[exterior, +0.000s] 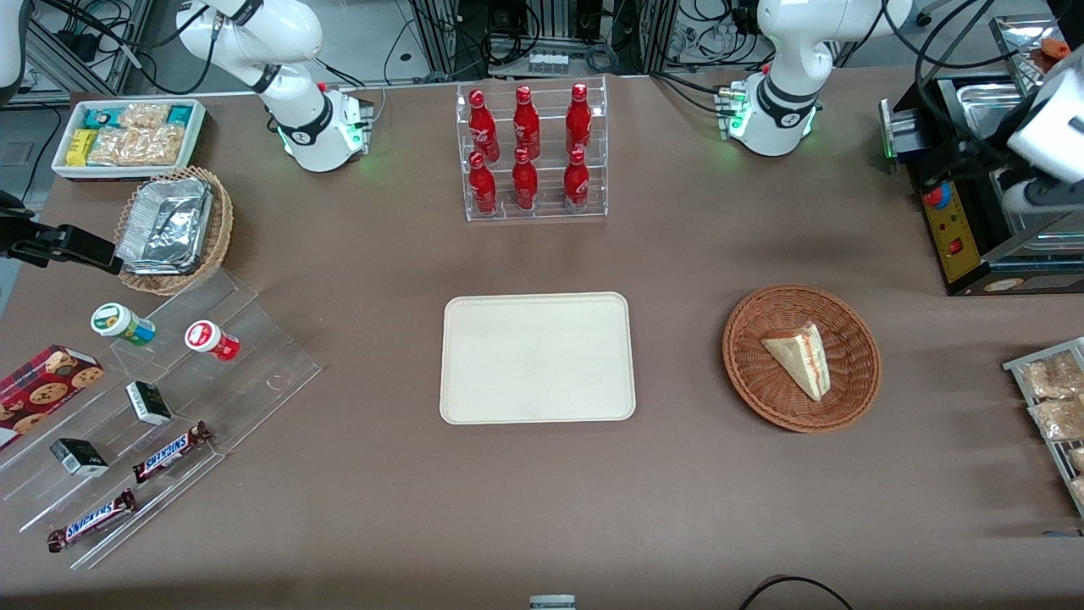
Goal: Place sandwich from basket to tray
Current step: 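Move the left gripper over the wicker basket above the wrapped sandwich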
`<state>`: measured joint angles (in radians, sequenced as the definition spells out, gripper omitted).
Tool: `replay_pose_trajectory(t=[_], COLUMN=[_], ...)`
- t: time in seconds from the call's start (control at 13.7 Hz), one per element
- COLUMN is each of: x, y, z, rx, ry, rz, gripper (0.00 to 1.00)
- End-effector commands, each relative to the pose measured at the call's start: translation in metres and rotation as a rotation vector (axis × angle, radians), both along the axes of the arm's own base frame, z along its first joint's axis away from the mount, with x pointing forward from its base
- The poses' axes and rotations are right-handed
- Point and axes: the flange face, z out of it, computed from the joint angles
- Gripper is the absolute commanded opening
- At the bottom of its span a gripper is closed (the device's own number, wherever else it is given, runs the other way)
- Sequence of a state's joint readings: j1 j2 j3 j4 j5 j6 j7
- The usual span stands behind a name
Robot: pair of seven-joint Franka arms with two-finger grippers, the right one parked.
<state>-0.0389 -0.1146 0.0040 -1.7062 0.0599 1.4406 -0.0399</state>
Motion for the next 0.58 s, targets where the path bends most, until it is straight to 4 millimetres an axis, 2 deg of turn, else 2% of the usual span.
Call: replay_pose_trajectory(t=[0.0, 0.29, 0.44, 0.51], x=[0.006, 0.016, 0.026, 0.031], y=[0.001, -0.012, -0.028, -0.043], z=[-0.058, -0.14, -0.175, -0.19], rx=[0.021, 0.028, 0.037, 0.043], ry=[-0.023, -0.119, -0.131, -0.126], rz=[0.062, 0.199, 0.322, 0.366], gripper=[1.0, 1.0, 1.0, 1.0])
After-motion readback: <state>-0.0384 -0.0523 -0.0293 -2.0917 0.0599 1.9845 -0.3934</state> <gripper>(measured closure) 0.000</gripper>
